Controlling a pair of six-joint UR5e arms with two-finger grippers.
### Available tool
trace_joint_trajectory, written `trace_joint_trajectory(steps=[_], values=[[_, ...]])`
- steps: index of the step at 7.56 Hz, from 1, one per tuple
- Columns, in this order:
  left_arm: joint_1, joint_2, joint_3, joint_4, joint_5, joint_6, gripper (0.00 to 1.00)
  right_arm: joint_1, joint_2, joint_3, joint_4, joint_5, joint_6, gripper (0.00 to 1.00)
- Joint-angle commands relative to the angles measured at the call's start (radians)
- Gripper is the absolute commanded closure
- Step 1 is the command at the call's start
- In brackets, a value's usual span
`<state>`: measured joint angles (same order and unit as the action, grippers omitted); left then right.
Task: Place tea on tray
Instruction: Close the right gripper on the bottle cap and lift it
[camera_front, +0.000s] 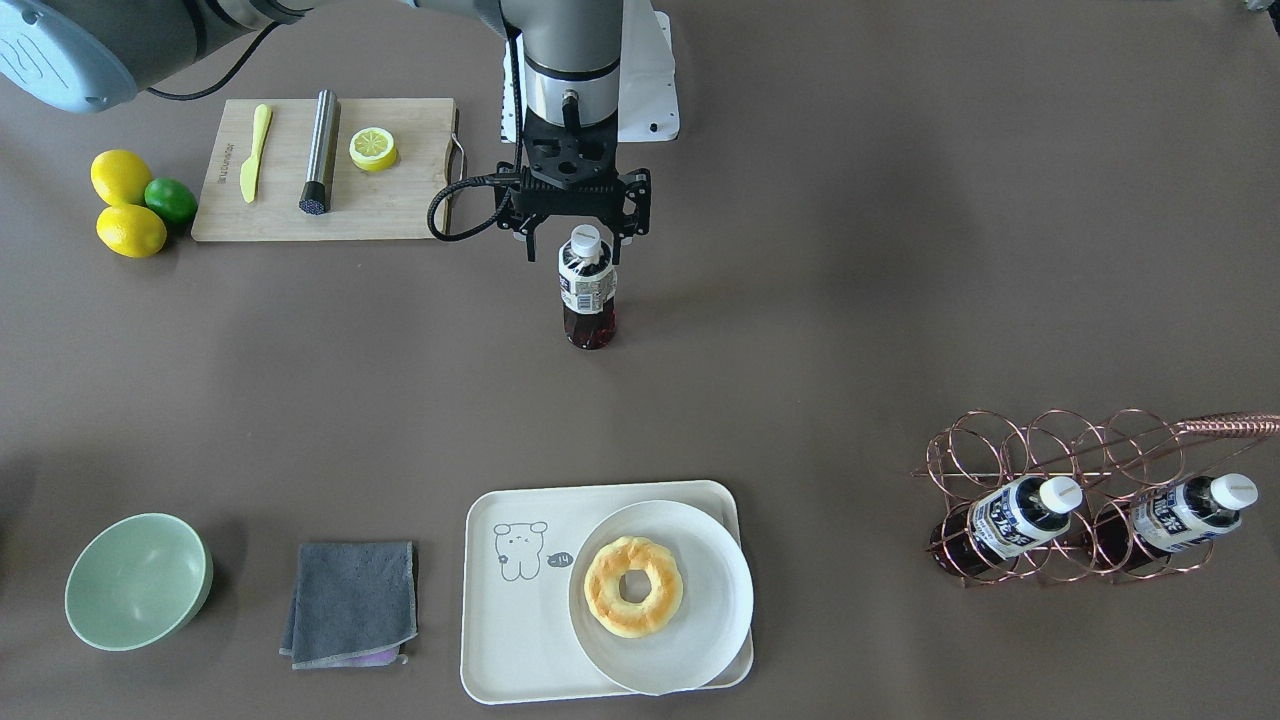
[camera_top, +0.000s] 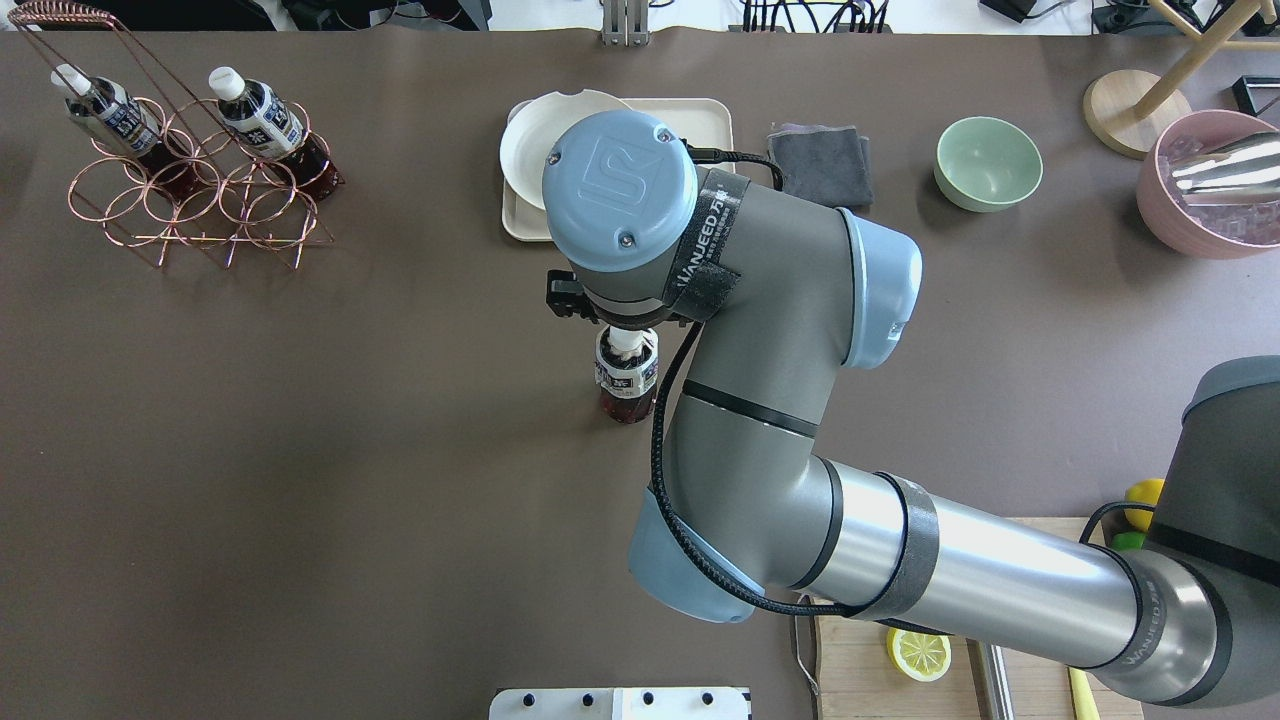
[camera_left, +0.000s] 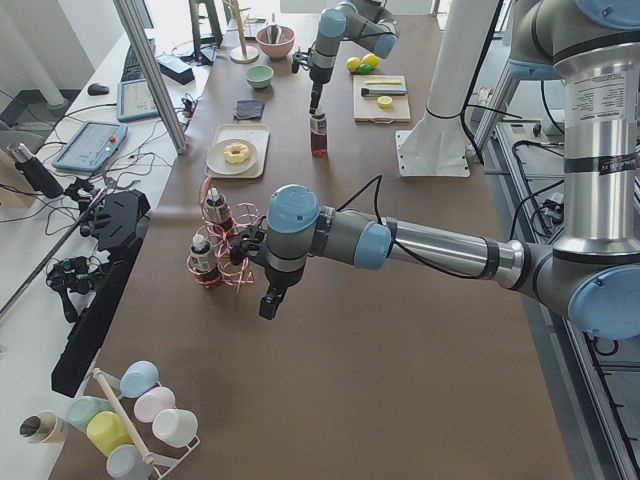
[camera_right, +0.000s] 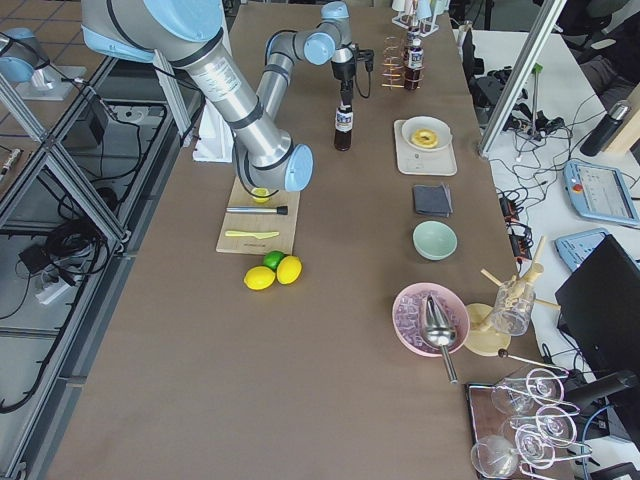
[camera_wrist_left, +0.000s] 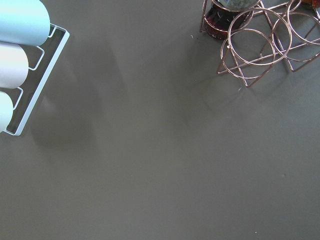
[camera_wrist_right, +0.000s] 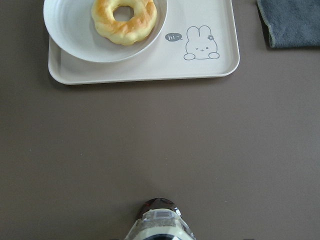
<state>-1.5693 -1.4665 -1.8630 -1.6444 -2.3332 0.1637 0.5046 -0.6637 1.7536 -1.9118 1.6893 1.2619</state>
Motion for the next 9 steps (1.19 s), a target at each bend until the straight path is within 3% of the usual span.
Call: trace_joint_trajectory(steps=[1, 5, 6, 7, 8, 9], values=[[0.000, 0.000, 0.001, 0.000, 0.000, -0.001, 0.01, -0.009, 0.001, 0.010, -0.001, 0.001, 0.021, 0.21], [0.000, 0.000, -0.001, 0.000, 0.000, -0.001, 0.01, -0.028, -0.002, 0.020, -0.001, 0.001, 0.025, 0.26], [0.000, -0.002, -0.001, 0.000, 0.000, -0.001, 0.01, -0.028, -0.002, 0.020, -0.001, 0.000, 0.027, 0.43], [0.000, -0.002, -0.002, 0.000, 0.000, -0.001, 0.01, -0.028, -0.002, 0.023, -0.001, 0.000, 0.033, 0.78], [0.002, -0.002, -0.002, 0.000, 0.000, -0.001, 0.01, -0.028, -0.001, 0.023, -0.001, 0.000, 0.033, 1.00], [0.002, -0.002, -0.002, 0.000, 0.000, -0.001, 0.01, -0.029, 0.003, 0.027, 0.000, -0.002, 0.031, 1.00]])
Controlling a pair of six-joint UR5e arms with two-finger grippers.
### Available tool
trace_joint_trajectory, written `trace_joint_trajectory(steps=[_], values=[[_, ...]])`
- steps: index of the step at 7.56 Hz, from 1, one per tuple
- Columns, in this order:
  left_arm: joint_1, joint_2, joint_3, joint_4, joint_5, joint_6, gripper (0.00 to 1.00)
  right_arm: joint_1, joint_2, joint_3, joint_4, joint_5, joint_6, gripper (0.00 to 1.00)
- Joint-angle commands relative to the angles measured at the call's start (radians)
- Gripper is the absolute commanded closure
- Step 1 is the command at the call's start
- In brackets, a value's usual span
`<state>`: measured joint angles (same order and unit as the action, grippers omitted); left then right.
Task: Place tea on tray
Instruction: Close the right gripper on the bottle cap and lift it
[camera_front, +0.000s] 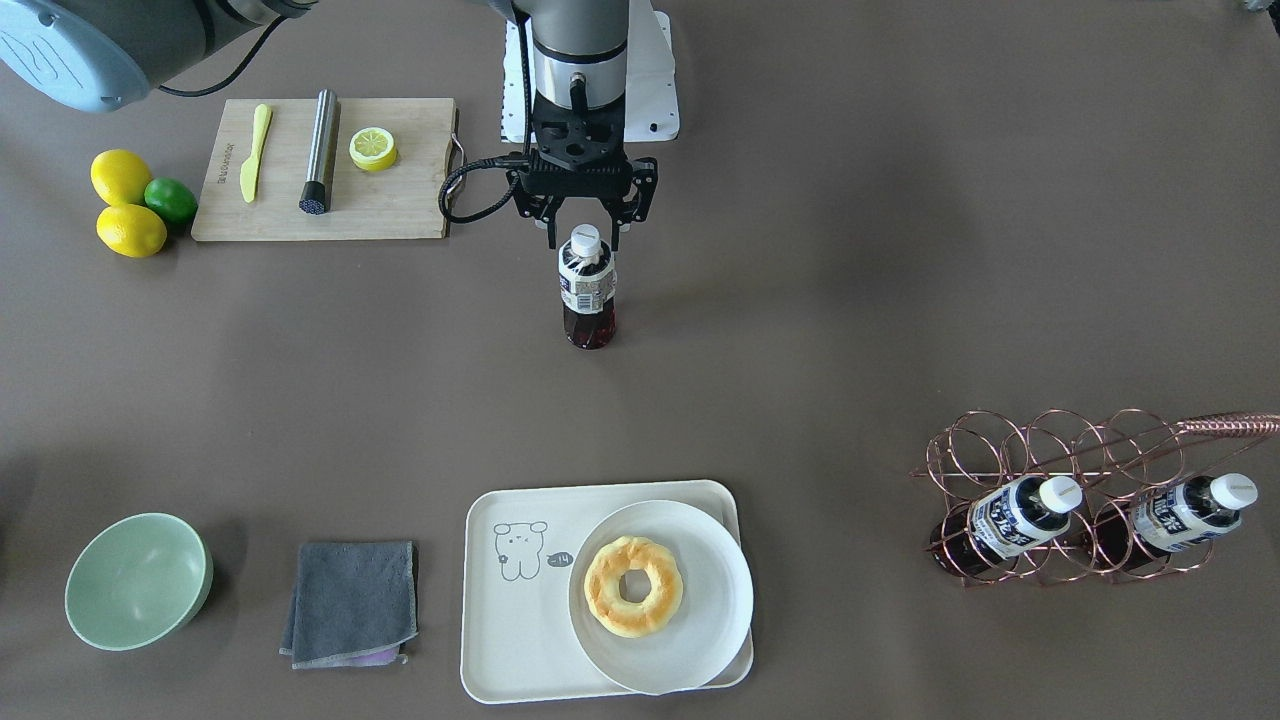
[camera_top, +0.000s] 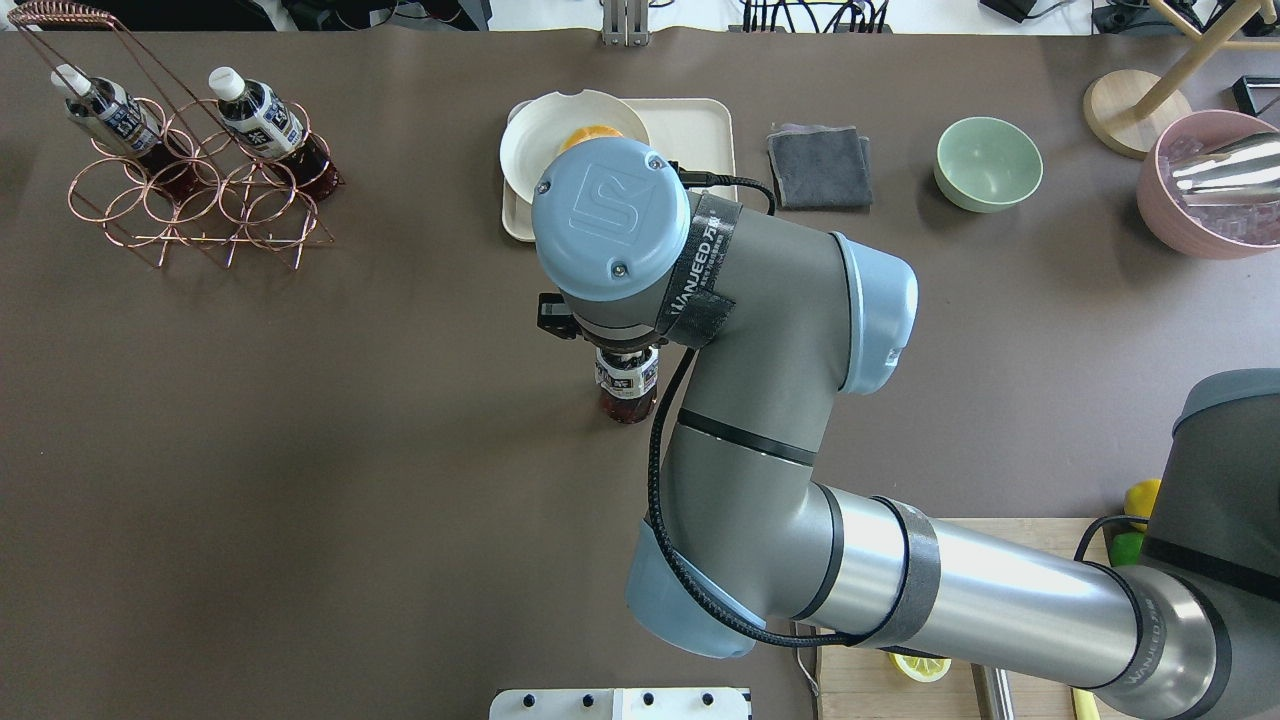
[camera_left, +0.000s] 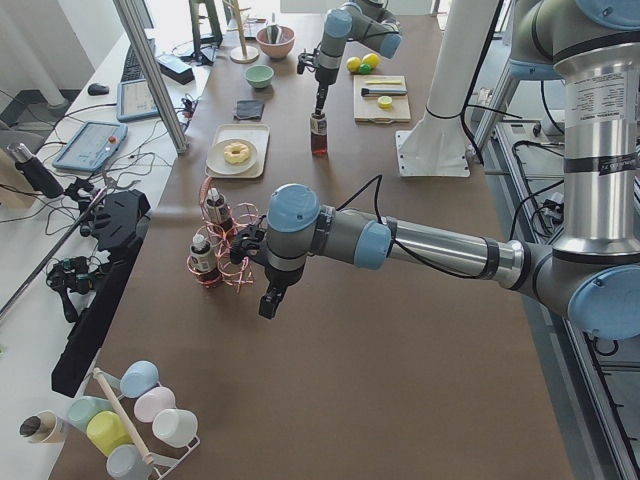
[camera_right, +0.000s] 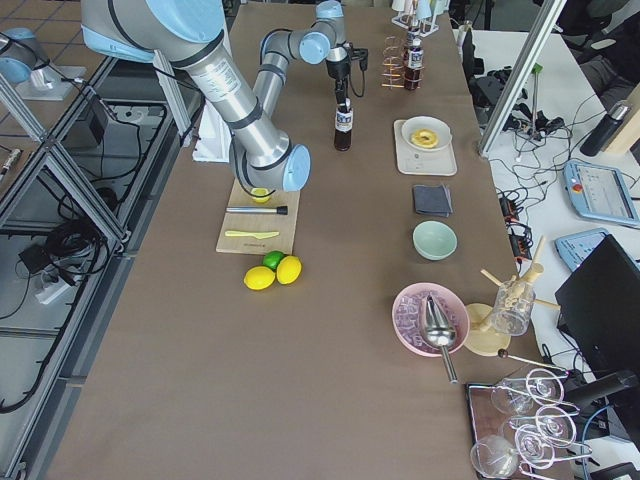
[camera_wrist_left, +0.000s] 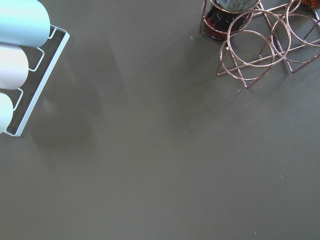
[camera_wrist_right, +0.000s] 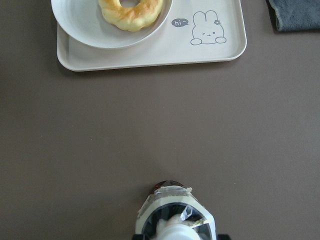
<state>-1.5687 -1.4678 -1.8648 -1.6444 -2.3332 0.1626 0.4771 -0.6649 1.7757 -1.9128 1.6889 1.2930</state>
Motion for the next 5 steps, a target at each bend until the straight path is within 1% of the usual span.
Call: trace_joint_trajectory(steps=[1, 3, 5], values=[[-0.001, 0.001, -0.002, 0.000, 0.000, 0.000, 0.01, -0.002, 0.022, 0.011, 0.000, -0.002, 0.000, 1.00], [-0.001, 0.001, -0.002, 0.000, 0.000, 0.000, 0.01, 0.049, 0.047, 0.024, 0.000, 0.005, -0.017, 1.00], [-0.001, 0.001, -0.004, 0.000, 0.000, 0.000, 0.01, 0.142, 0.091, 0.015, -0.052, 0.020, -0.093, 1.00]])
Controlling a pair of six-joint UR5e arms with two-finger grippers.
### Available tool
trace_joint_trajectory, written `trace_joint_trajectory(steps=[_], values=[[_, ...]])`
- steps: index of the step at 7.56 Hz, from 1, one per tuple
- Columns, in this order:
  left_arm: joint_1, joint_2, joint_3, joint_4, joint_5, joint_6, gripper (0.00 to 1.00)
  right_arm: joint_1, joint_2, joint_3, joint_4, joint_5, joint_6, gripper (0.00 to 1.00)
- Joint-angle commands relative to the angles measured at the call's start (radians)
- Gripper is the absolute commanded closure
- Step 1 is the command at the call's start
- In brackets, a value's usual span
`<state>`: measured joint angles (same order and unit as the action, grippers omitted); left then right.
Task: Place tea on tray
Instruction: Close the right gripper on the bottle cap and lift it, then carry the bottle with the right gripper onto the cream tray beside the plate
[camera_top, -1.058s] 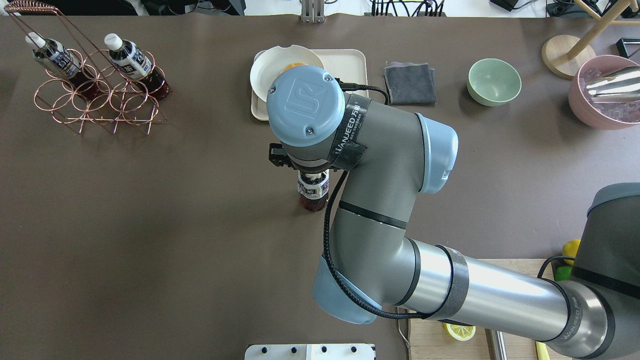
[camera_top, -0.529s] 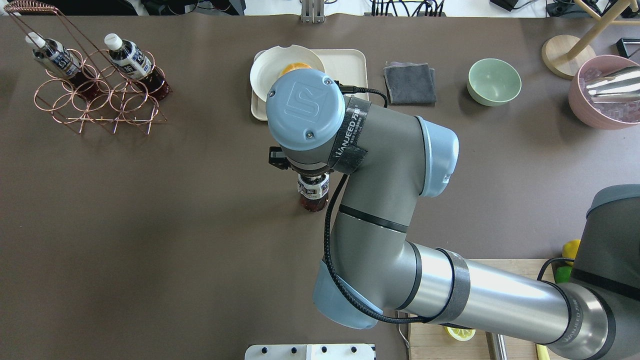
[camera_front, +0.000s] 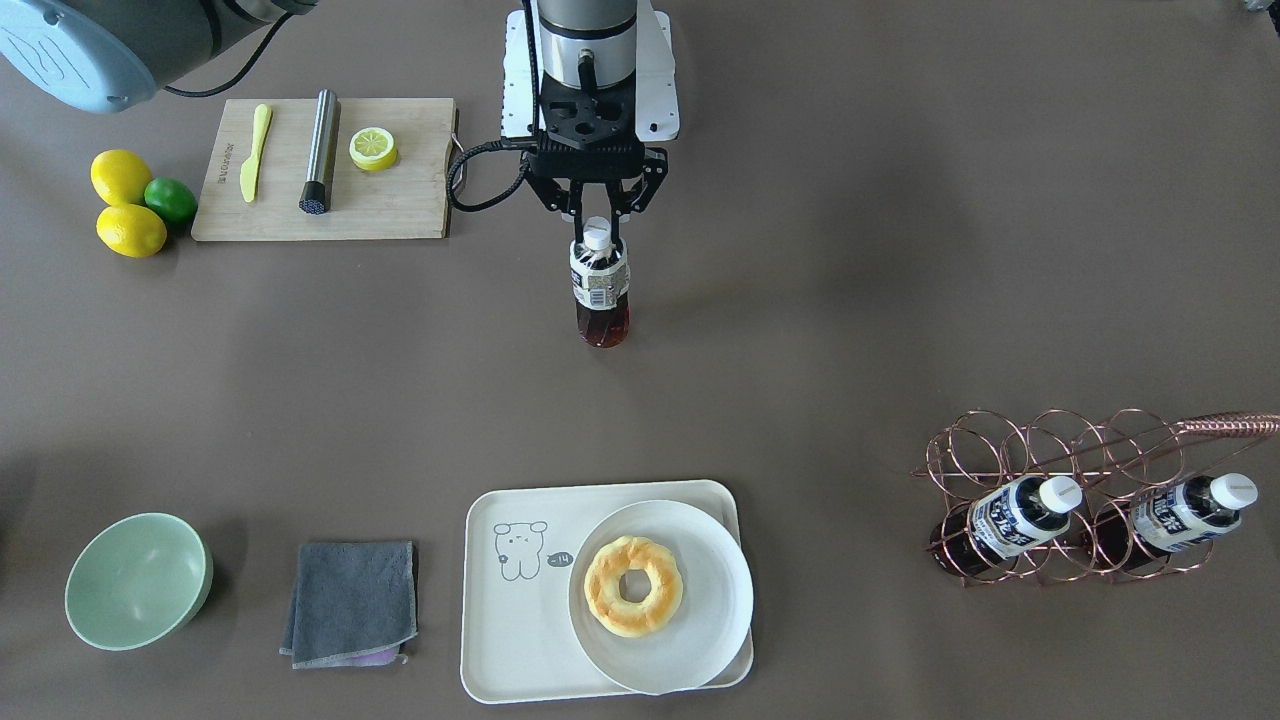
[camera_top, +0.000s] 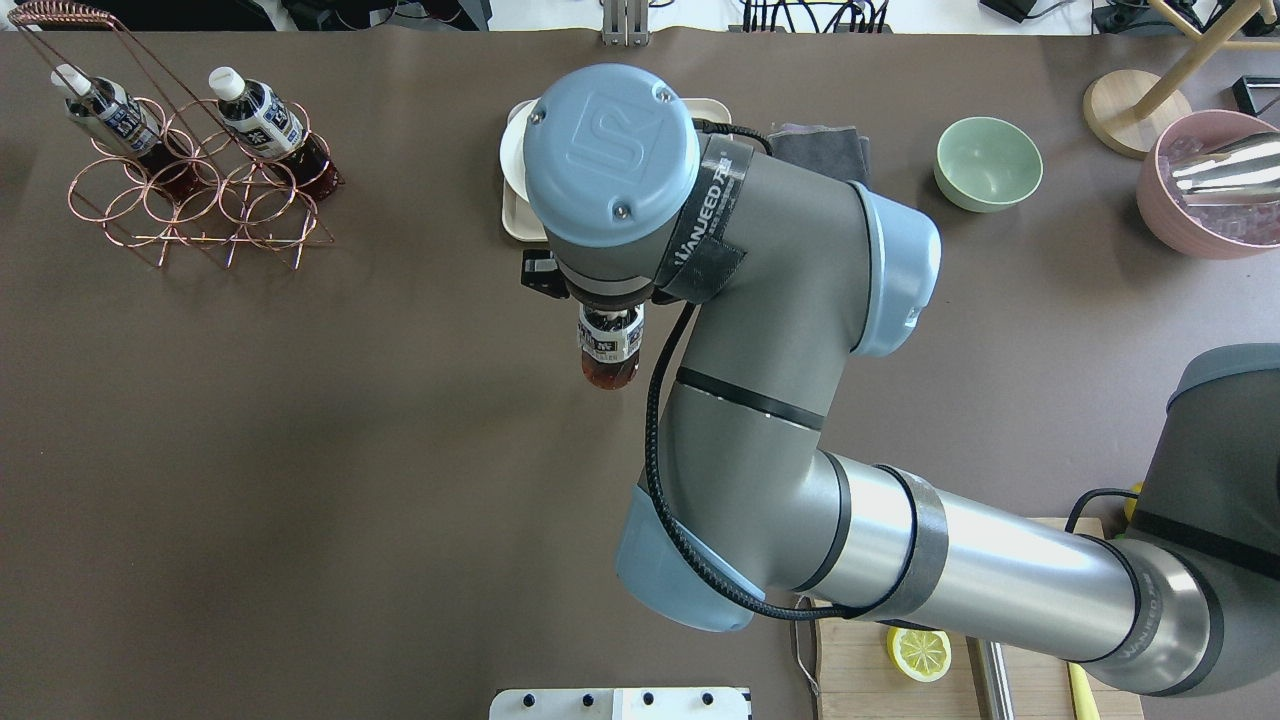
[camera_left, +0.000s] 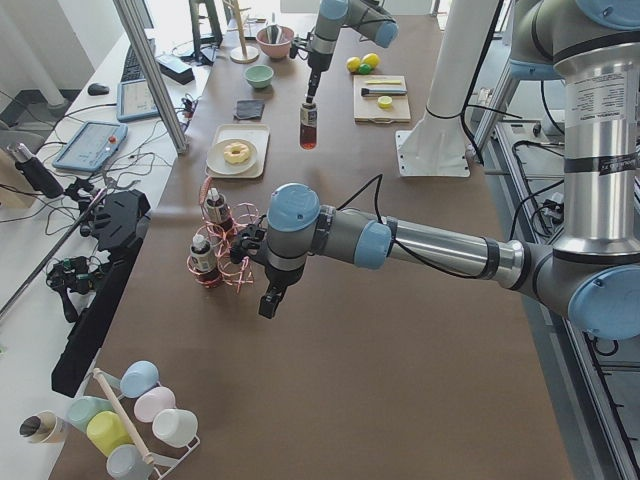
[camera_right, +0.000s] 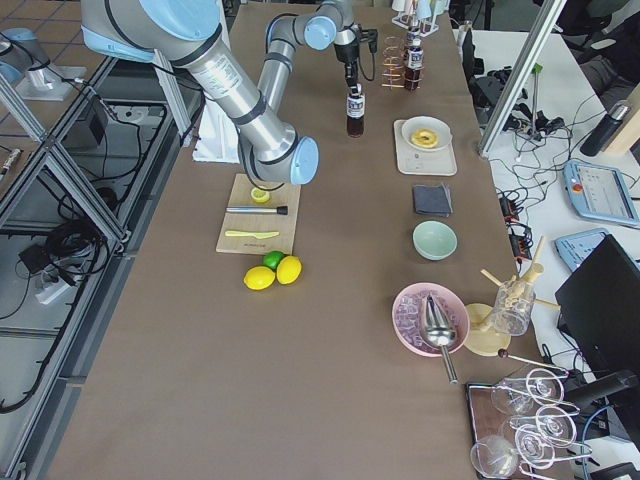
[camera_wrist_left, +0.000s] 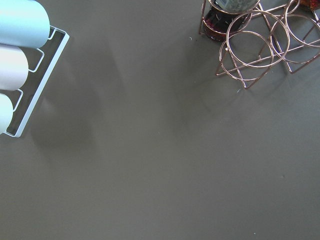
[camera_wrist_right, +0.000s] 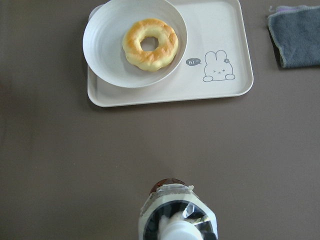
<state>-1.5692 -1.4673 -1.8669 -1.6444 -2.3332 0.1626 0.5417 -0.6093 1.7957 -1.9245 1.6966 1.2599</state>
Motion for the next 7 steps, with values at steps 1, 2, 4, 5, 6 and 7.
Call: trace_joint_trajectory(steps=[1, 2, 4, 5, 6, 7], values=[[0.000, 0.001, -0.003, 0.000, 0.000, 0.000, 0.01, 0.148, 0.037, -0.024, -0.039, 0.064, -0.117, 1.00], [0.000, 0.002, -0.006, -0.002, 0.000, 0.002, 0.01, 0.237, 0.043, -0.077, -0.021, 0.133, -0.178, 1.00], [-0.002, 0.002, -0.014, -0.002, 0.000, 0.002, 0.01, 0.360, 0.124, -0.367, 0.140, 0.248, -0.253, 1.00], [-0.002, 0.002, -0.017, -0.002, 0.000, 0.002, 0.01, 0.386, 0.173, -0.500, 0.197, 0.267, -0.263, 1.00], [-0.002, 0.002, -0.020, -0.002, 0.000, 0.000, 0.01, 0.394, 0.180, -0.550, 0.206, 0.275, -0.287, 1.00], [-0.002, 0.002, -0.023, -0.002, 0.000, 0.000, 0.01, 0.394, 0.180, -0.588, 0.208, 0.275, -0.298, 1.00]])
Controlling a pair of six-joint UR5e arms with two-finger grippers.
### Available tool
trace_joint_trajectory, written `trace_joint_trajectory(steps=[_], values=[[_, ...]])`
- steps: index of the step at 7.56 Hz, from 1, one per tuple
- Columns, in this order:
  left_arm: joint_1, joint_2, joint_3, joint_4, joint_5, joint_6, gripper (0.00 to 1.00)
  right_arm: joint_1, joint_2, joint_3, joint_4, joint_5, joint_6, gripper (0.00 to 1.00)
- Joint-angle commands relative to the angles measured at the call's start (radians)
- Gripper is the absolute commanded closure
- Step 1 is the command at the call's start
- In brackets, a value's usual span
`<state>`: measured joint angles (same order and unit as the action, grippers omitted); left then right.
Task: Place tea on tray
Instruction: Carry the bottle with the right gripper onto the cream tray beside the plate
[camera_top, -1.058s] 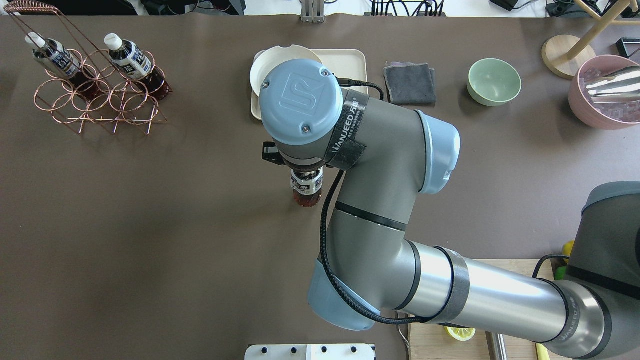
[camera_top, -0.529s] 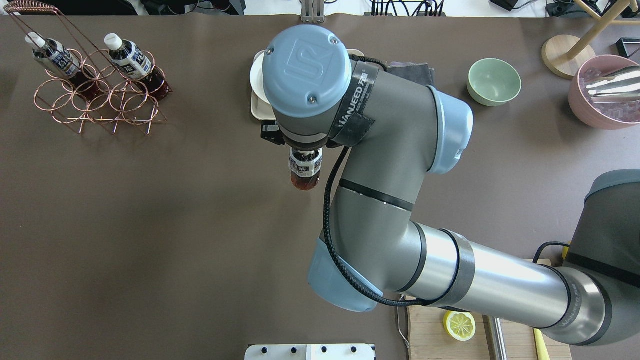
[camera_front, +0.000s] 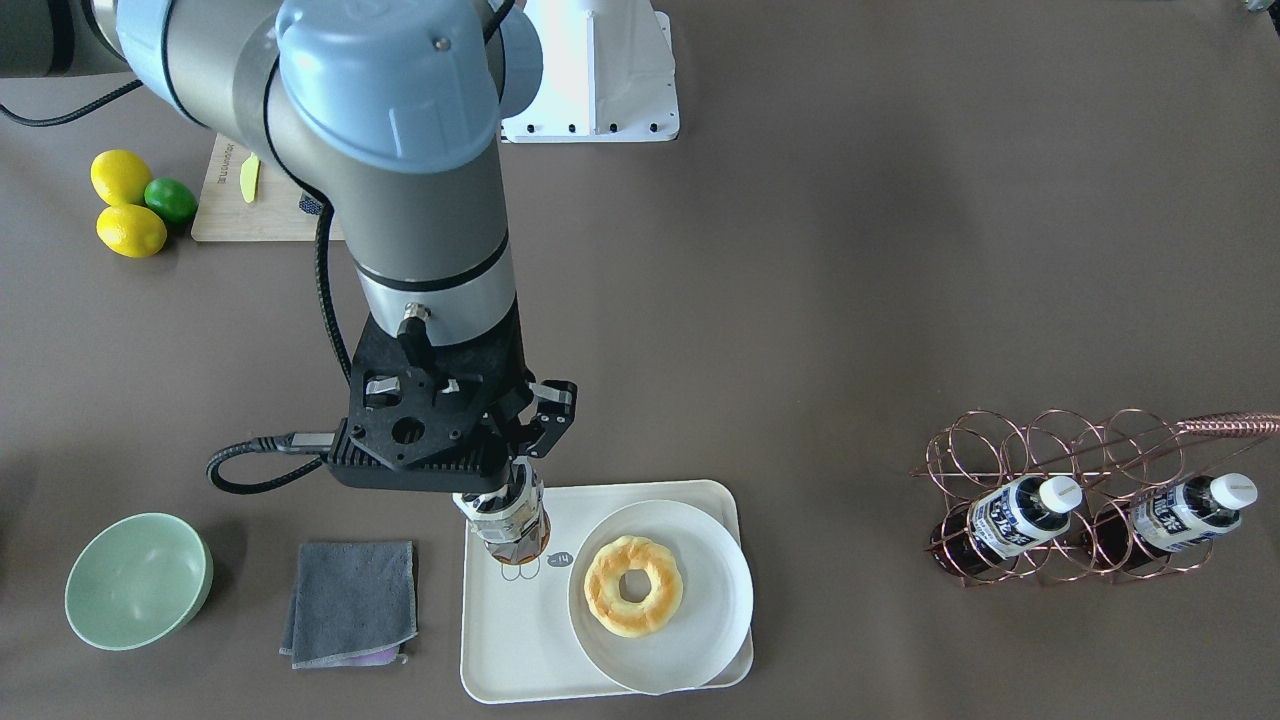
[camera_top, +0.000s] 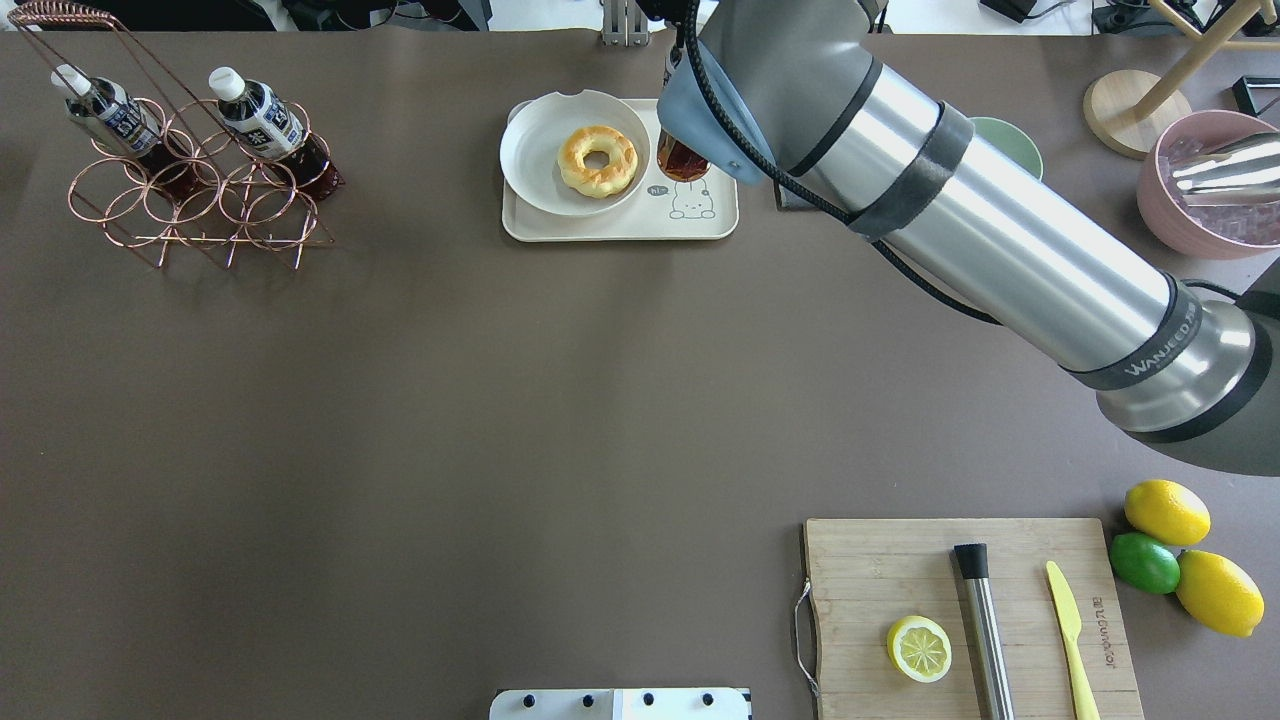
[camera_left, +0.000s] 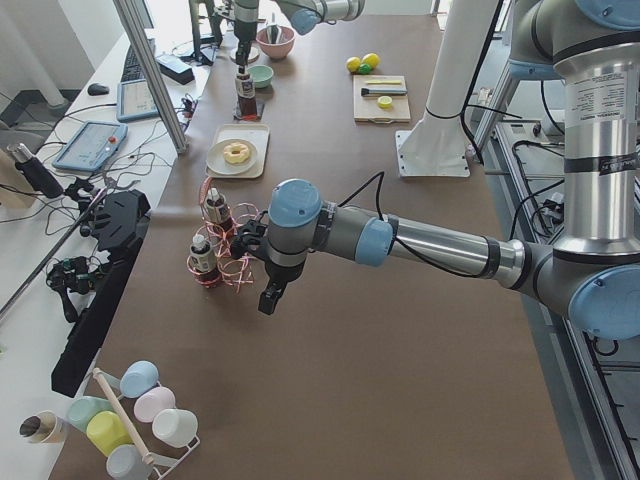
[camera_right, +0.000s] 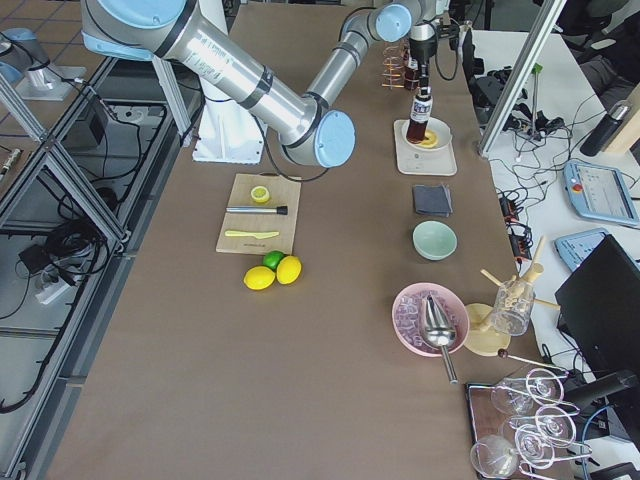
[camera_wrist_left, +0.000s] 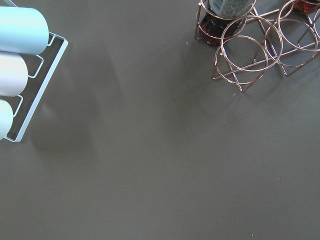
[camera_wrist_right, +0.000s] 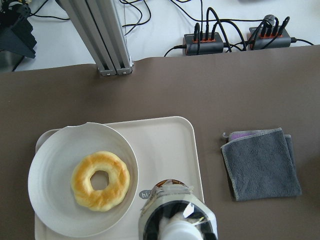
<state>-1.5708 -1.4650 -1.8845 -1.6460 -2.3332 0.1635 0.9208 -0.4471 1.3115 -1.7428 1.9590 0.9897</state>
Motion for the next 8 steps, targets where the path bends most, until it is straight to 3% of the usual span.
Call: trace_joint_trajectory(steps=[1, 3, 8], values=[[0.000, 0.000, -0.010, 0.000, 0.000, -0.001, 0.01, 0.015, 0.016, -0.154, 0.082, 0.012, -0.025, 1.00], [0.000, 0.000, -0.018, 0.000, 0.000, -0.002, 0.01, 0.012, 0.011, -0.218, 0.143, 0.014, -0.014, 1.00], [0.001, -0.003, -0.018, 0.000, 0.000, -0.002, 0.01, -0.026, -0.002, -0.248, 0.233, 0.008, 0.087, 1.00]])
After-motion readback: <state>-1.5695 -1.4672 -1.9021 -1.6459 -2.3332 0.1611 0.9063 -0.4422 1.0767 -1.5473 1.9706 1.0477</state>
